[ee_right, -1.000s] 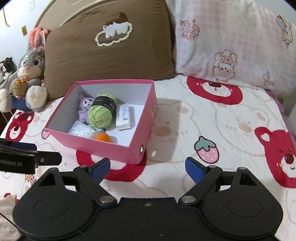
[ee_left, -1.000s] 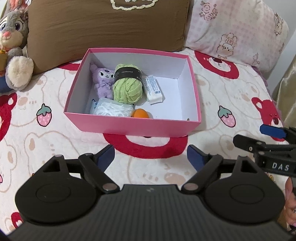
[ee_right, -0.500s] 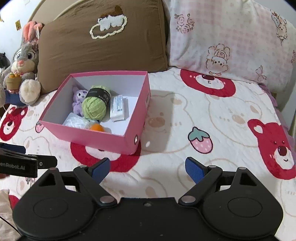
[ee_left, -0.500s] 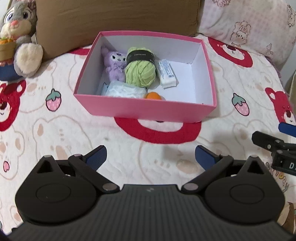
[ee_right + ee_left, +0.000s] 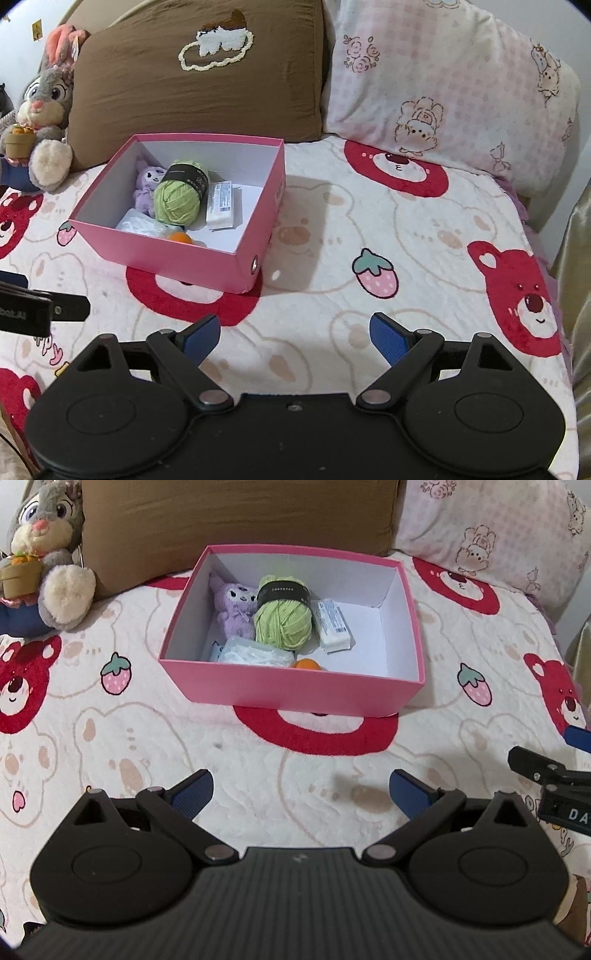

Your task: Organize objects

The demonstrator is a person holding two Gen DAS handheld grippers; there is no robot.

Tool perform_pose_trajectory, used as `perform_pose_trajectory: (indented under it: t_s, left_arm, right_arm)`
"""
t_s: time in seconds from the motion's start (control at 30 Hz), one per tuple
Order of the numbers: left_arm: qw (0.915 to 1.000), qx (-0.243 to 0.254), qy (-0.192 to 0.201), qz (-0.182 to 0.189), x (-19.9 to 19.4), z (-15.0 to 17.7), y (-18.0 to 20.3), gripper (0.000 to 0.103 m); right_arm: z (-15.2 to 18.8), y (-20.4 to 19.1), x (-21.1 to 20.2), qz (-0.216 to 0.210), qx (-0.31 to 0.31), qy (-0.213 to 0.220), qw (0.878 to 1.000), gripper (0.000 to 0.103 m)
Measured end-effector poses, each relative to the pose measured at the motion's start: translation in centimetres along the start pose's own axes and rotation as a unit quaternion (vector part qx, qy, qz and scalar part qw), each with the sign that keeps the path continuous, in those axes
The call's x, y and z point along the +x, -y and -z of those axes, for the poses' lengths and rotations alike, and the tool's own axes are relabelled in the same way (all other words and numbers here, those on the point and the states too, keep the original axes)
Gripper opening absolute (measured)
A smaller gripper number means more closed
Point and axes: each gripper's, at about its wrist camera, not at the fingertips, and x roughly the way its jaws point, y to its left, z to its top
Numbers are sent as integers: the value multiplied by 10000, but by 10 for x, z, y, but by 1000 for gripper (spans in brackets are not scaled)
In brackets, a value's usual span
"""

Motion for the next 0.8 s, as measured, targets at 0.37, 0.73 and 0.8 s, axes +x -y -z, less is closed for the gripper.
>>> perform_pose_trajectory:
  t_s: [0.37, 0.73, 0.8]
  left_arm:
    - [10000, -23, -72, -42, -1, 8, 7, 103]
    - [9992, 216, -326, -85, 11, 12, 17, 103]
    - [9992, 221, -330, -54, 12, 12, 18, 103]
  right_arm:
    - [2, 6, -2, -82, 91, 27, 9999, 91]
    - [7, 13, 7, 28, 225, -104, 9997, 91]
    - [9, 14, 7, 20, 230, -114, 9997, 91]
